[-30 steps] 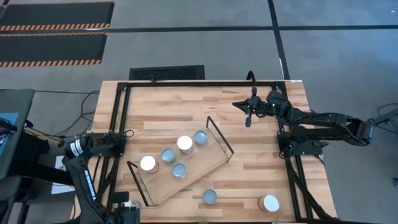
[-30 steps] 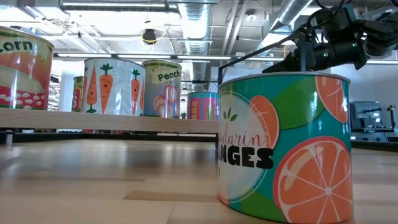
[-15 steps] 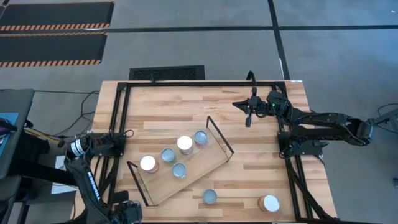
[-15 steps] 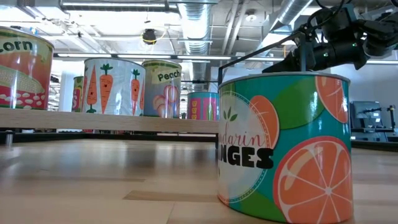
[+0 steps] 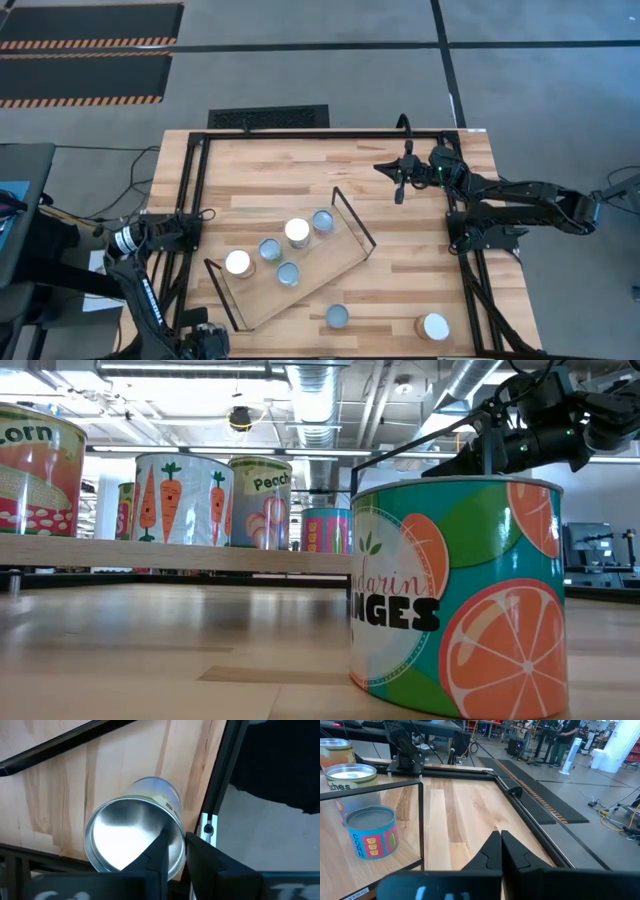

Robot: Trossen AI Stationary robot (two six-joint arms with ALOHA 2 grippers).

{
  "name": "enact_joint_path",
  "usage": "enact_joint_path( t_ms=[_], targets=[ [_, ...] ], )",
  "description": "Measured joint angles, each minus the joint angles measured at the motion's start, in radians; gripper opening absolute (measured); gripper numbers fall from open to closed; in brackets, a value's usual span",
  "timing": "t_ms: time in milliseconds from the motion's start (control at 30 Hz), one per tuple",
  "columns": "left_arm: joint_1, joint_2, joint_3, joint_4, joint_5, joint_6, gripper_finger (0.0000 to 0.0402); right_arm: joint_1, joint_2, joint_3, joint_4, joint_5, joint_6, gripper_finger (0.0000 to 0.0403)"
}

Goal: Pick and place cans onto a shelf
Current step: Put the canned peaches on the shelf

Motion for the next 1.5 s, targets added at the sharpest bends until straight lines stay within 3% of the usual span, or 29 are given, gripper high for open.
enact_joint_path(
  t_ms=[167, 500, 967, 1200, 1500],
  targets=[
    [-0.001, -0.001, 0.050, -0.048, 0.001, 0.026, 0.0005, 0.000, 0.000, 0.000, 0.000, 0.000, -0.001, 0.0007],
    [0.012, -0.078, 0.076, -0.015, 0.011, 0.048, 0.0000, 0.000, 0.000, 0.000, 0.001, 0.000, -0.001, 0.0007],
    [0.070, -0.185, 0.077, 0.279, -0.063, 0.061, 0.0000, 0.000, 0.000, 0.000, 0.001, 0.000, -0.002, 0.0007],
    [0.121, -0.233, 0.078, 0.399, -0.135, 0.224, 0.0000, 0.000, 0.000, 0.000, 0.000, 0.000, -0.002, 0.0007],
    [0.225, -0.267, 0.078, 0.437, -0.107, 0.514, 0.0000, 0.000, 0.000, 0.000, -0.003, 0.000, -0.002, 0.0007]
  ],
)
